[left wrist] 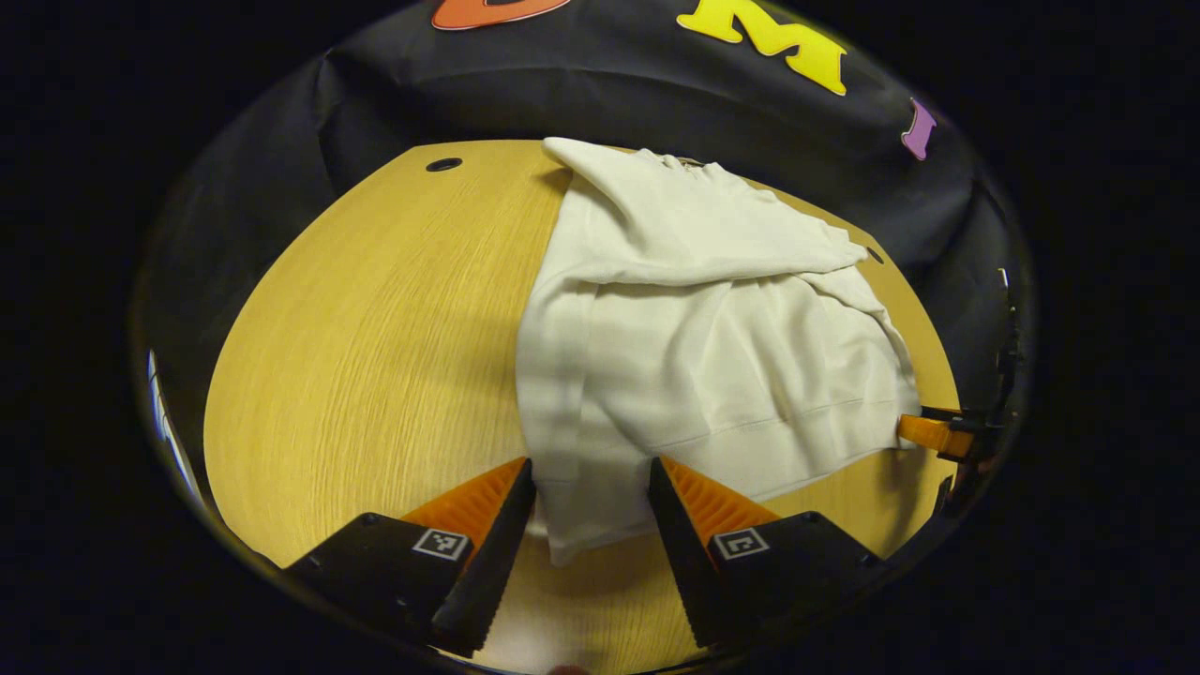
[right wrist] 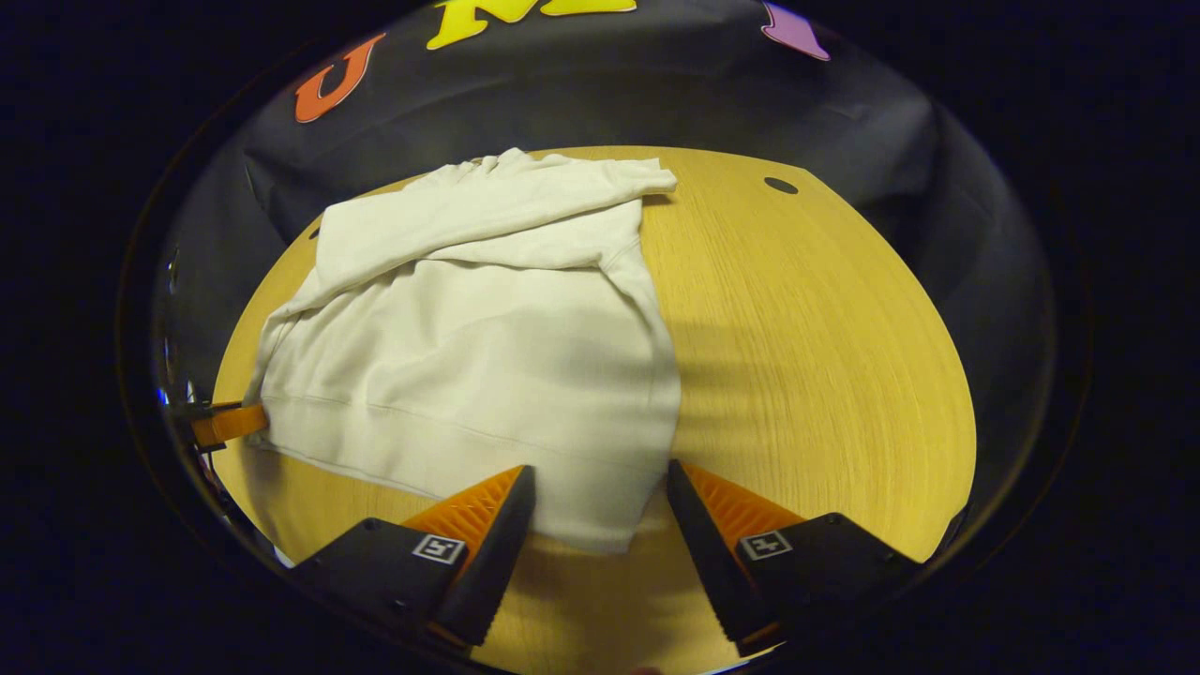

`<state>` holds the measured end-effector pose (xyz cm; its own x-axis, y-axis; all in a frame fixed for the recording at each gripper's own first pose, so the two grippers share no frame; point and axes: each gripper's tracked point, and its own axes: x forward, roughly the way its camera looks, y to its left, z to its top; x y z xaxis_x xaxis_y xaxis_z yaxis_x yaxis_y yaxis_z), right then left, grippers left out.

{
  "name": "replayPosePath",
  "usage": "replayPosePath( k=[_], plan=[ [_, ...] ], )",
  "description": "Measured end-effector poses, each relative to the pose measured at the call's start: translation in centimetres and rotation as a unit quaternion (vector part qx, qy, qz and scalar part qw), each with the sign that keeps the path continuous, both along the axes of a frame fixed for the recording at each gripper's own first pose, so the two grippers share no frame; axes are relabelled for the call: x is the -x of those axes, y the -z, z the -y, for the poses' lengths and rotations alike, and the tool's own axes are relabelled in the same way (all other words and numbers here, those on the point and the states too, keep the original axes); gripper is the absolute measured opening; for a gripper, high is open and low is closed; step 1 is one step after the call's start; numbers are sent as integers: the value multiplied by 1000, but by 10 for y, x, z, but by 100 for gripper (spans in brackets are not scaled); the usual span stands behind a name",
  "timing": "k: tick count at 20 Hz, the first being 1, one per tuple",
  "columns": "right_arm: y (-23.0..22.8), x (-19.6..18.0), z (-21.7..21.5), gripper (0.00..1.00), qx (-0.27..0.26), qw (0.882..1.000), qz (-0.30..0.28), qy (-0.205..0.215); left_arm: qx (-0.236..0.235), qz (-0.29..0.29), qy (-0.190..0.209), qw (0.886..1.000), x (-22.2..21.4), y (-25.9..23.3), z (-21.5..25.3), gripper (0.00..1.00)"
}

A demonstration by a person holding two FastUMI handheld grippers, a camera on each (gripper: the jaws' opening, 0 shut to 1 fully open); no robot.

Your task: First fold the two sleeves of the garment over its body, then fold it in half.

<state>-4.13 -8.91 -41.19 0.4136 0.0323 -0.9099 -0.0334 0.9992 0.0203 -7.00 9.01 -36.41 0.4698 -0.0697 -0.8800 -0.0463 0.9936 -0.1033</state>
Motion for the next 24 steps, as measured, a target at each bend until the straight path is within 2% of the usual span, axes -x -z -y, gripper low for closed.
replayPosePath(
  k=[1,2,3,4,5,7,8,9,10,12,15,19,24],
  plan=[
    [0,-1,-2,79,-9,1000,4,1,-3,-2,-4,1000,2,3,-1,68],
    [-1,-1,-3,71,-14,1000,8,8,-2,-1,-4,1000,1,3,0,62],
    [1,-1,-2,56,-16,1000,8,8,0,-3,3,1000,2,2,1,56],
    [1,-2,-2,56,-18,1000,11,5,6,0,10,1000,2,1,3,55],
    [2,-2,-9,56,-40,999,11,9,19,3,11,1000,0,1,6,43],
    [2,-3,-8,20,-58,998,7,30,32,9,0,999,-1,1,10,29],
    [0,-5,-7,20,-64,997,10,31,33,10,-5,999,-2,0,9,18],
    [3,-4,-9,21,-73,997,2,40,37,10,-6,999,-4,-2,11,14],
    [-2,-8,-8,5,-83,995,2,50,41,12,-6,999,-4,-3,14,13],
    [0,-7,-7,5,-96,993,-8,69,45,16,-1,999,-3,-9,18,8],
    [-10,-9,-4,5,-106,992,-3,70,50,20,-4,999,-5,-17,19,6],
    [-38,-21,-1,2,-133,988,17,81,73,44,-12,996,-12,-41,21,5],
    [-84,-47,-2,5,-158,983,54,82,86,79,-18,993,-36,-73,26,4]
  ],
)
